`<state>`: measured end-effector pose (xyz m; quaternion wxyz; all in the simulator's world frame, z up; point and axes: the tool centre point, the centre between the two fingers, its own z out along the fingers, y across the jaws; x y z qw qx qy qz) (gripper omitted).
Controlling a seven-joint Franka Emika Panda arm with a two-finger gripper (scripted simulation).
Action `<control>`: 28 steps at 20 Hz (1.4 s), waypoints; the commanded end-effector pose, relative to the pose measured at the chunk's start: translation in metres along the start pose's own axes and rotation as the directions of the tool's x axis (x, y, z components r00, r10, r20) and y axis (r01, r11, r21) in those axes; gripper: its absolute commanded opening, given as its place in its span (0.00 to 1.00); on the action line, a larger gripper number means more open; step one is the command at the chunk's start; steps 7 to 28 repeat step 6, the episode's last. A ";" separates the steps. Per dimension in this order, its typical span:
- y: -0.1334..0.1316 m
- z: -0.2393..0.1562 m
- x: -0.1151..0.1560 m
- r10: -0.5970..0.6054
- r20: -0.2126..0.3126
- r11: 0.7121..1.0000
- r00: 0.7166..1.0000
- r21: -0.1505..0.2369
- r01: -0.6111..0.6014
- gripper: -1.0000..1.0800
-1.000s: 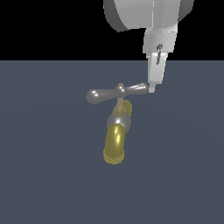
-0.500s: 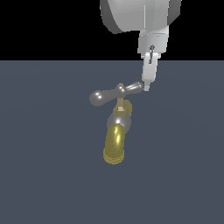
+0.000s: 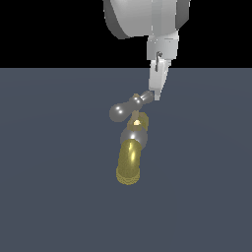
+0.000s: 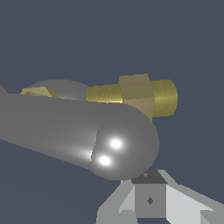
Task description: Turn on the faucet by rotating a designated handle.
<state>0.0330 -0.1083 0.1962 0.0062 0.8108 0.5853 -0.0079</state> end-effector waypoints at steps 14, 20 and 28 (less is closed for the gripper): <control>-0.003 -0.002 0.084 -0.071 -0.020 0.997 0.997 0.000 0.071 0.00; -0.003 -0.002 0.084 -0.071 -0.020 0.997 0.997 0.000 0.071 0.00; -0.003 -0.002 0.084 -0.071 -0.020 0.997 0.997 0.000 0.071 0.00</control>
